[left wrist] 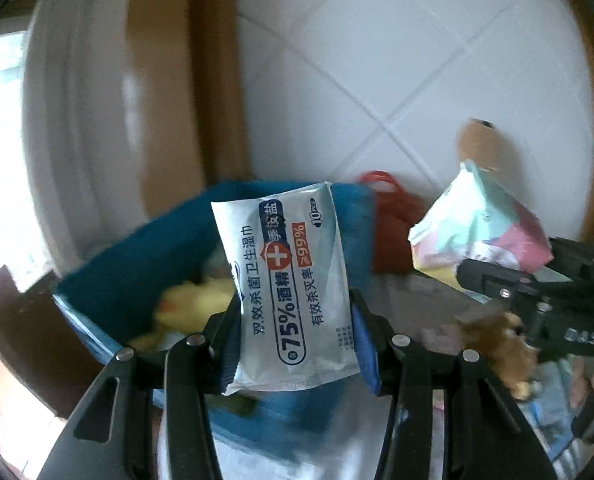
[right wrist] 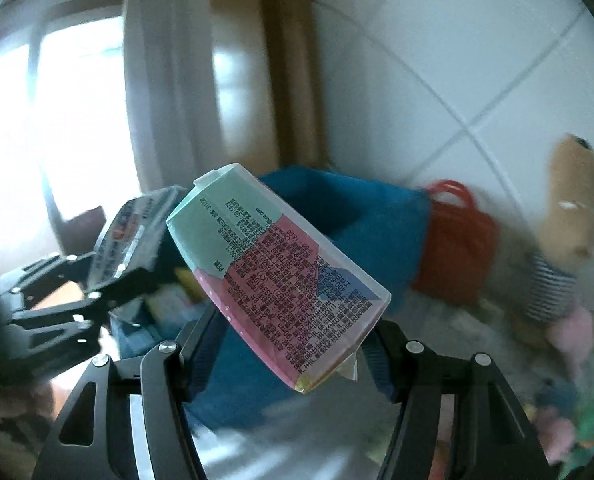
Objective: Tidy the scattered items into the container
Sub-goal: 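Carry the wipe pack and the pink-and-teal box over the blue crate and release, then move both tools back over the remaining toys on the table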
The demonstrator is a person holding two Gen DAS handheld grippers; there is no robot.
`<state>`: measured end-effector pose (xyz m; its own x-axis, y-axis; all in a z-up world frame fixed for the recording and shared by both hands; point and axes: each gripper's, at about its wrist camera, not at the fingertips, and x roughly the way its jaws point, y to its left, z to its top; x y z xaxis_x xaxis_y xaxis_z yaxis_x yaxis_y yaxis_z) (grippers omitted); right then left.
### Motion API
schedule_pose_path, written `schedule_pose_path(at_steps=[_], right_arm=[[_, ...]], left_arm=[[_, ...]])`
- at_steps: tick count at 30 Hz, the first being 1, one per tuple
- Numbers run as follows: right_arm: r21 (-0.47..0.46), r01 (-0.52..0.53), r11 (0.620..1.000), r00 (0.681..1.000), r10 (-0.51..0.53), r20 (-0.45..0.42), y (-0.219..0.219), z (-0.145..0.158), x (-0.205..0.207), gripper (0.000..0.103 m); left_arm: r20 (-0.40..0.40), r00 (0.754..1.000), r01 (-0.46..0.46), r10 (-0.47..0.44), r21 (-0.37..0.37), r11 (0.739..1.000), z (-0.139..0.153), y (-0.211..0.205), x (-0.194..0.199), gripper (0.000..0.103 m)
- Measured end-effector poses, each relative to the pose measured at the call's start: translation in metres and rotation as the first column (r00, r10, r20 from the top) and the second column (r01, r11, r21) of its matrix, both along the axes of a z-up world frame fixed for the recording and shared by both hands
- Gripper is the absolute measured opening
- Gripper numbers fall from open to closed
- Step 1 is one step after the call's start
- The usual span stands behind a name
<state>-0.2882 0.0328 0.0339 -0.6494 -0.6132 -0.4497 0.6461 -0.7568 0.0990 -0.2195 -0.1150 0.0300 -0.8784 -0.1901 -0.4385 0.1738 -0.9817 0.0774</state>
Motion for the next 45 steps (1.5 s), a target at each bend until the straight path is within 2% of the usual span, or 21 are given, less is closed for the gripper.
schedule_pose_path(at_steps=[6,10,14,16,17,18,19,23,29,33,41,45], right_arm=[[0.031,-0.053,0.998,0.998,0.052,0.04,-0.099,-0.006,-0.027,0.063],[0.089,-0.049,0.995,0.997,0.044,0.057,-0.139,-0.018,-0.042,0.063],[0.123,-0.025,0.992,0.997,0.016,0.069,-0.155,-0.029,-0.051,0.065],[0.137,-0.005,0.991,0.998,-0.003,0.055,-0.158,-0.032,-0.053,0.074],[0.142,0.004,0.99,0.999,-0.01,0.044,-0.16,-0.032,-0.054,0.087],[0.144,0.013,0.99,0.999,-0.019,0.038,-0.16,-0.032,-0.055,0.096],[0.143,0.021,0.989,0.999,-0.026,0.034,-0.159,-0.032,-0.057,0.097],[0.148,0.053,0.988,0.998,-0.054,0.008,-0.153,-0.026,-0.055,0.102],[0.124,0.104,0.987,0.994,-0.101,-0.03,-0.126,-0.02,-0.039,0.103],[0.117,0.15,0.982,0.988,-0.145,-0.056,-0.097,-0.018,-0.022,0.103],[0.143,0.312,0.939,0.949,-0.302,-0.088,-0.006,-0.033,0.014,0.103],[0.133,0.414,0.901,0.91,-0.409,-0.065,0.07,-0.044,0.032,0.103]], left_arm=[[0.084,0.993,-0.08,0.08,-0.003,0.997,-0.017,-0.082,-0.044,0.047],[0.124,0.989,-0.088,0.084,0.027,0.996,-0.033,-0.111,-0.063,0.047],[0.144,0.986,-0.091,0.084,0.046,0.995,-0.045,-0.129,-0.069,0.048],[0.144,0.986,-0.087,0.078,0.057,0.995,-0.049,-0.134,-0.071,0.059],[0.142,0.987,-0.089,0.08,0.059,0.994,-0.049,-0.135,-0.07,0.065],[0.139,0.987,-0.092,0.083,0.061,0.994,-0.05,-0.136,-0.069,0.081],[0.136,0.987,-0.095,0.086,0.062,0.994,-0.05,-0.137,-0.068,0.086],[0.132,0.988,-0.089,0.079,0.071,0.993,-0.049,-0.137,-0.067,0.087],[0.104,0.99,-0.104,0.094,0.091,0.99,-0.041,-0.132,-0.053,0.087],[0.051,0.995,-0.089,0.084,0.104,0.991,-0.029,-0.114,-0.033,0.087],[-0.012,0.996,0.091,-0.091,0.11,0.99,-0.011,-0.022,-0.013,0.087],[-0.02,0.981,0.195,-0.194,0.115,0.974,-0.008,0.037,-0.01,0.087]])
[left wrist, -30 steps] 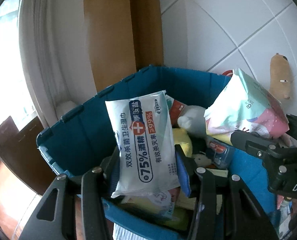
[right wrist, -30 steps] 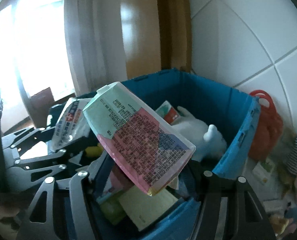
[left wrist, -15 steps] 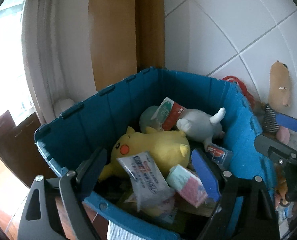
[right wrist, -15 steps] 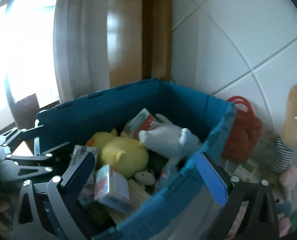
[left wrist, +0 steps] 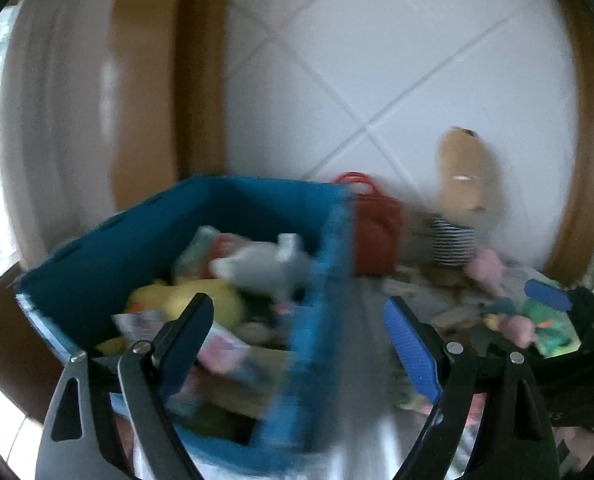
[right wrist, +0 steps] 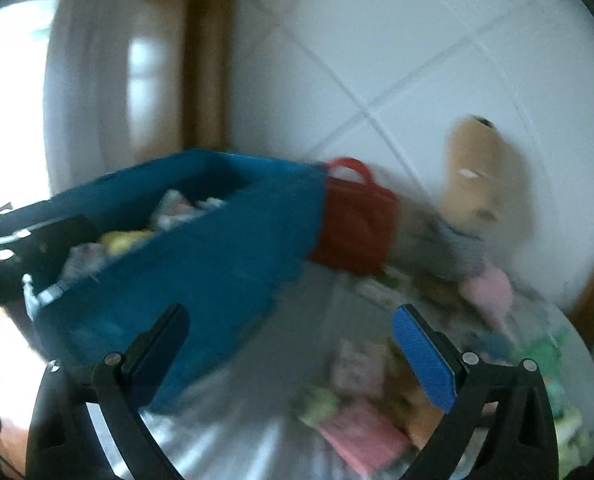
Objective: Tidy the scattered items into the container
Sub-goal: 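Move both tools back over the remaining toys on the table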
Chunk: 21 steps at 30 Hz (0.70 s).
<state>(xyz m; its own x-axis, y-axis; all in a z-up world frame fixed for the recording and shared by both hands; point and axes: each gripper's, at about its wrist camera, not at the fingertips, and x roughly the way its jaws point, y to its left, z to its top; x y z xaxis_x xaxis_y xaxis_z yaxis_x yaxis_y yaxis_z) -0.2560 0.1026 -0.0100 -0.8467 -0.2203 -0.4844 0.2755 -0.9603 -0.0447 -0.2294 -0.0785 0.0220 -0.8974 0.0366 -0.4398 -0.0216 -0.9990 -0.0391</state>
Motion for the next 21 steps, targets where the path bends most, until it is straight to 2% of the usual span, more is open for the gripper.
schedule_pose_path(at_steps=[4,8,9,13,16,21], right_arm=[[-0.011,0.124,0.992,0.991,-0.123,0.042,0.09,-0.018,0.02,0.103],[-0.02,0.245,0.969,0.962,-0.24,0.131,0.189,-0.05,0.035,0.103],[-0.019,0.276,0.961,0.949,-0.269,0.163,0.218,-0.061,0.038,0.103],[-0.013,0.319,0.948,0.918,-0.306,0.252,0.281,-0.095,0.044,0.103],[-0.011,0.326,0.945,0.899,-0.307,0.313,0.309,-0.118,0.043,0.103],[-0.023,0.301,0.953,0.886,-0.27,0.378,0.319,-0.147,0.037,0.103]], left_arm=[[0.039,0.995,0.095,-0.094,-0.002,0.996,-0.016,0.075,-0.006,0.087],[0.124,0.981,0.15,-0.148,-0.006,0.989,-0.048,0.147,-0.016,0.087],[0.147,0.977,0.157,-0.154,-0.007,0.988,-0.057,0.163,-0.019,0.087],[0.245,0.957,0.162,-0.154,-0.012,0.987,-0.095,0.21,-0.026,0.087],[0.326,0.935,0.153,-0.14,-0.014,0.988,-0.125,0.236,-0.031,0.087],[0.413,0.909,0.081,-0.054,-0.048,0.996,-0.159,0.233,-0.039,0.087]])
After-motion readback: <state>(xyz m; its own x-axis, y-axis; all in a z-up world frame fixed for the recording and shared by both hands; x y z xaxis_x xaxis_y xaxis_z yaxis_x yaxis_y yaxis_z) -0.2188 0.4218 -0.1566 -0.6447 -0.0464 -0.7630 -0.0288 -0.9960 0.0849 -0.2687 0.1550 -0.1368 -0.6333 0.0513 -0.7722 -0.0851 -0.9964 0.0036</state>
